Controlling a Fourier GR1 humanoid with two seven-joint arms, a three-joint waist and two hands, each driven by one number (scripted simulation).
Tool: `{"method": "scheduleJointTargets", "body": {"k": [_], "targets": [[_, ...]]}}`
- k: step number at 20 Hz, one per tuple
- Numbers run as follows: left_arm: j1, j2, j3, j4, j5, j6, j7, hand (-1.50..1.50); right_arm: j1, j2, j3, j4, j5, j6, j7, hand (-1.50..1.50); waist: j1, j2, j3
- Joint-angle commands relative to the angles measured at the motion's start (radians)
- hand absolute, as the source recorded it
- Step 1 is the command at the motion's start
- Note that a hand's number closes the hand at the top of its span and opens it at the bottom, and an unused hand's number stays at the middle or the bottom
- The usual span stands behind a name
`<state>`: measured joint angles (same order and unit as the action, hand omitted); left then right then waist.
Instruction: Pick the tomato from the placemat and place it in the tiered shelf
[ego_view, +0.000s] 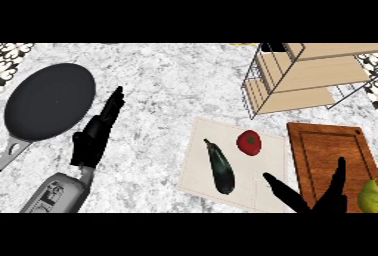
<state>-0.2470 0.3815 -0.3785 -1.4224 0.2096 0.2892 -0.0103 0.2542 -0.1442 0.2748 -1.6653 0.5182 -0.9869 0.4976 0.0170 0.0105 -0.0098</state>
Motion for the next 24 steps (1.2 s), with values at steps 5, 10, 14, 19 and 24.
{"method": "scheduleJointTargets", "body": {"k": [5,10,14,19,24], "targets": [[-0.031,-0.008,0.001,0.015,-0.01,-0.006,0.011,0.0,-0.073,-0.099,0.023,-0.039,0.216,0.364,0.443,-1.5,0.009,0.001,-0.004],[-0.005,-0.026,-0.026,-0.004,-0.026,0.004,0.027,0.0,-0.229,-0.039,0.05,-0.131,0.385,0.591,0.779,-1.5,0.009,-0.01,0.002],[0.014,-0.02,0.012,0.017,-0.004,-0.019,-0.01,0.0,-0.363,0.056,0.078,-0.192,0.519,0.748,0.959,-1.5,0.001,-0.013,0.004],[0.069,-0.013,0.015,0.005,-0.014,-0.027,-0.043,0.0,-0.433,0.141,0.066,-0.136,0.608,0.836,0.989,-1.5,-0.006,-0.013,0.007],[0.009,-0.021,0.041,0.022,-0.014,-0.034,-0.004,0.0,-0.522,0.143,0.015,-0.106,0.608,0.872,0.99,-1.5,-0.015,-0.012,0.007]]}}
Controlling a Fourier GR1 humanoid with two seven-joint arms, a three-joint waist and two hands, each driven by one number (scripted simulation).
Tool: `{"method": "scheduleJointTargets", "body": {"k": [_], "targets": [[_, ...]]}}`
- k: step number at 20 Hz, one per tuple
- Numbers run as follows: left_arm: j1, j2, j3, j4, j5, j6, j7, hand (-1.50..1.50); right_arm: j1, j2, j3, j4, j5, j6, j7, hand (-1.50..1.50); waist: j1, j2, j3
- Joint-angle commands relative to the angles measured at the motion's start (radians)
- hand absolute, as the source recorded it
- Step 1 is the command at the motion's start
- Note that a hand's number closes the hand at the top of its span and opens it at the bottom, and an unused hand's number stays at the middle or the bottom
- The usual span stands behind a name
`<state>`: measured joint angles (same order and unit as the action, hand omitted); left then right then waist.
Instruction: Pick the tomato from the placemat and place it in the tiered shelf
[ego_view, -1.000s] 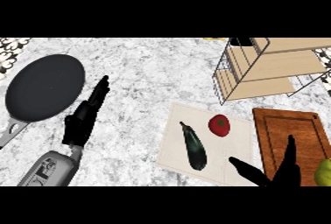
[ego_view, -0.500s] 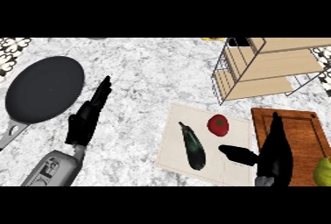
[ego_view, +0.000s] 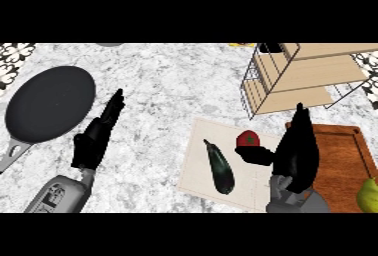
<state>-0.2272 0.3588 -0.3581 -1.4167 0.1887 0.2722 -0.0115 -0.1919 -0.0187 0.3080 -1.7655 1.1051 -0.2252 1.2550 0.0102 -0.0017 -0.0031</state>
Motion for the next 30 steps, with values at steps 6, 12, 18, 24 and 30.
{"method": "scheduleJointTargets", "body": {"k": [6,12,18,24,30], "targets": [[-0.022,-0.028,0.009,0.0,-0.014,0.003,0.042,0.0,-0.078,0.018,-0.026,0.025,-0.001,0.112,0.233,-1.5,-0.008,-0.001,0.002],[0.013,-0.026,0.022,0.036,-0.024,-0.02,-0.018,0.0,-0.115,0.018,-0.033,0.128,-0.002,0.038,0.232,-1.5,0.001,0.002,0.002],[-0.01,-0.032,0.03,-0.016,-0.025,-0.016,0.043,0.0,-0.098,0.018,-0.013,0.171,-0.02,0.008,0.232,-1.5,0.001,-0.001,0.003],[0.04,-0.026,0.039,0.016,-0.036,-0.043,-0.03,0.0,-0.134,0.018,-0.033,0.207,-0.048,0.039,0.232,-1.5,0.001,0.0,0.002],[0.043,-0.017,0.042,-0.065,-0.038,-0.045,0.041,0.0,-0.13,0.018,-0.041,0.283,-0.047,-0.019,0.23,-1.5,0.009,0.0,0.003]]}}
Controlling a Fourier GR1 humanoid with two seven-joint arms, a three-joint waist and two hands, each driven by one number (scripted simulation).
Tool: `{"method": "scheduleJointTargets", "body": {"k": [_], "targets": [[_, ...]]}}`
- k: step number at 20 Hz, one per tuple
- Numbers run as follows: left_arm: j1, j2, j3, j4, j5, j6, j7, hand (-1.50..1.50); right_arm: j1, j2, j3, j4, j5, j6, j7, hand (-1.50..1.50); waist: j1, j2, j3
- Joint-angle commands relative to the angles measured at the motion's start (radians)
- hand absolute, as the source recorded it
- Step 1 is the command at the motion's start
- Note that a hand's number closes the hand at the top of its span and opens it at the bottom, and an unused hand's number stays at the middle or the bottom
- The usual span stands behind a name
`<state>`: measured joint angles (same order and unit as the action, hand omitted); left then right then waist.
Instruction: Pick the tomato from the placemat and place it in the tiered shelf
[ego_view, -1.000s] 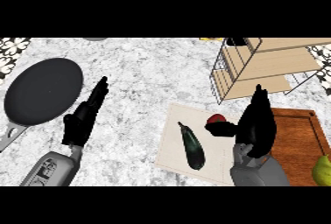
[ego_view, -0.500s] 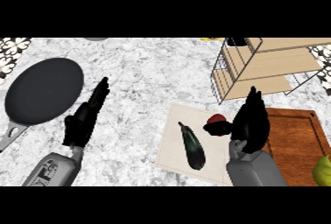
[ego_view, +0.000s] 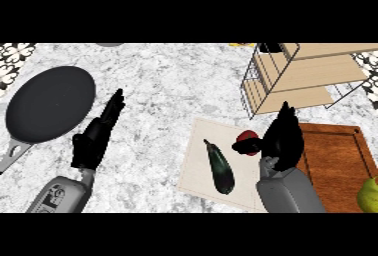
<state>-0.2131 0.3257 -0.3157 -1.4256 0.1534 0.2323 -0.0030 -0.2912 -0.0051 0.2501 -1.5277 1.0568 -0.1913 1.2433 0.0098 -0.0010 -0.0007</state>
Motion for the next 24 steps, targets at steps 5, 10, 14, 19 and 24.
{"method": "scheduleJointTargets", "body": {"k": [5,10,14,19,24], "targets": [[-0.005,-0.014,0.021,0.029,-0.01,-0.011,-0.009,0.0,-0.017,0.005,0.017,0.037,0.012,-0.024,0.244,-1.5,-0.006,0.0,0.0],[-0.032,-0.015,0.038,0.029,-0.003,-0.036,-0.003,0.0,-0.022,0.005,0.037,0.113,-0.005,-0.077,0.244,-1.5,-0.003,0.001,0.0],[0.011,-0.028,0.036,0.014,-0.021,-0.015,-0.011,0.0,-0.031,0.005,-0.026,0.086,-0.019,-0.037,0.201,-1.5,-0.007,-0.002,0.0],[0.026,-0.05,0.01,0.024,-0.057,-0.012,-0.02,0.0,-0.058,0.005,0.025,0.203,-0.059,-0.128,0.212,-1.5,0.004,0.002,0.001],[0.008,-0.036,0.046,-0.009,-0.044,-0.027,0.023,0.0,0.013,0.005,0.043,0.199,-0.064,-0.165,0.163,-1.5,-0.002,0.001,0.001]]}}
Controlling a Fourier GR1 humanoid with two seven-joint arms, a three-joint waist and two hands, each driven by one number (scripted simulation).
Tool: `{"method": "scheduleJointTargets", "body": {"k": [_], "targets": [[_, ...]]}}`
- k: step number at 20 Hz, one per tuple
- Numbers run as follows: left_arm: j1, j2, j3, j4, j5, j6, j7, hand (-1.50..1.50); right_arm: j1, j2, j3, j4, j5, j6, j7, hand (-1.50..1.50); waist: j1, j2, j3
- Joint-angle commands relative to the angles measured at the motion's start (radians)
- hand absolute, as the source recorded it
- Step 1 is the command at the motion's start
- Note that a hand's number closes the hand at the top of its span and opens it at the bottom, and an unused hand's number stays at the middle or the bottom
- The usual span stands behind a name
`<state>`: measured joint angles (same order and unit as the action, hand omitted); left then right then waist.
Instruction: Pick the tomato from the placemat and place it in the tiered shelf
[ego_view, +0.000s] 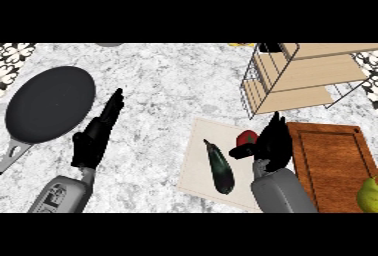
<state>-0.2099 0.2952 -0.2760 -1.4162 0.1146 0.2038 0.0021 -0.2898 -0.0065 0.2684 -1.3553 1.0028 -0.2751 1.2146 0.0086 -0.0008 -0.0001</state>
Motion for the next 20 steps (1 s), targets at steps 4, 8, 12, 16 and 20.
{"method": "scheduleJointTargets", "body": {"k": [4,8,12,16,20], "targets": [[0.031,-0.037,-0.01,0.017,-0.037,0.005,-0.052,0.0,-0.045,0.006,0.042,0.087,-0.059,-0.099,0.196,1.5,0.002,0.002,0.0],[-0.002,-0.047,0.016,0.023,-0.041,0.004,-0.012,0.0,-0.004,0.006,0.087,0.074,-0.035,-0.023,0.178,1.5,-0.007,0.0,0.0],[0.024,-0.03,0.033,0.013,-0.034,-0.031,-0.033,0.0,-0.061,0.006,0.082,0.127,-0.006,-0.047,0.197,1.5,-0.002,0.001,0.0],[-0.003,-0.001,0.068,-0.013,-0.022,-0.063,0.016,0.0,-0.042,0.006,0.12,0.133,0.01,-0.119,0.179,1.5,0.0,0.0,0.0],[0.022,-0.015,0.056,0.008,-0.036,-0.063,-0.016,0.0,0.055,0.006,0.377,-0.008,-0.057,0.097,-0.21,1.5,0.009,-0.007,0.0]]}}
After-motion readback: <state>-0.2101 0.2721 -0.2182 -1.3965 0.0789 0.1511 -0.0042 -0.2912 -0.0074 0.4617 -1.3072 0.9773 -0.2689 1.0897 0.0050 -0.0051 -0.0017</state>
